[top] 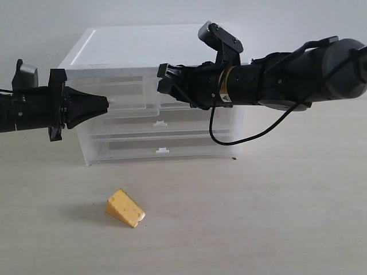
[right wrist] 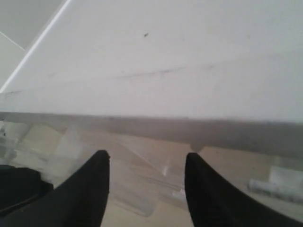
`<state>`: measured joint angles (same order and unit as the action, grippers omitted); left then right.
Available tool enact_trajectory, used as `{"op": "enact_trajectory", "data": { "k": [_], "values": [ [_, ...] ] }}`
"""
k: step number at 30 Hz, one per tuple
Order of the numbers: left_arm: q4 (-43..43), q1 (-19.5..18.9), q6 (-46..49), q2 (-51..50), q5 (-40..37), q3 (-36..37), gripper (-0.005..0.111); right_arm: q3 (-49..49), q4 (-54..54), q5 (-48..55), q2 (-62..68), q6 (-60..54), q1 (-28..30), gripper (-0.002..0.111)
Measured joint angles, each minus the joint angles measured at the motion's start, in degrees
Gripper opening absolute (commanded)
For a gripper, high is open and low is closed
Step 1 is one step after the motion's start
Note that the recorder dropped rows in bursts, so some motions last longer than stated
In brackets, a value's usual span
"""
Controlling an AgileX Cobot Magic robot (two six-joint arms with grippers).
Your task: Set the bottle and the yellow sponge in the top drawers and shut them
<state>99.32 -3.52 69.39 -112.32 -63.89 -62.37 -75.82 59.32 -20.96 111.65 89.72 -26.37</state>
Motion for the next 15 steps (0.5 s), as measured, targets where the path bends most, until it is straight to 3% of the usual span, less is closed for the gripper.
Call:
{"op": "enact_trajectory", "data": {
  "k": [15],
  "values": [
    [-0.7, -1.6, 5.9, 7.6, -0.1, 10.7, 0.004, -0.8, -3.8, -0.9, 0.3, -4.3, -0.4, 0.047]
  ]
}}
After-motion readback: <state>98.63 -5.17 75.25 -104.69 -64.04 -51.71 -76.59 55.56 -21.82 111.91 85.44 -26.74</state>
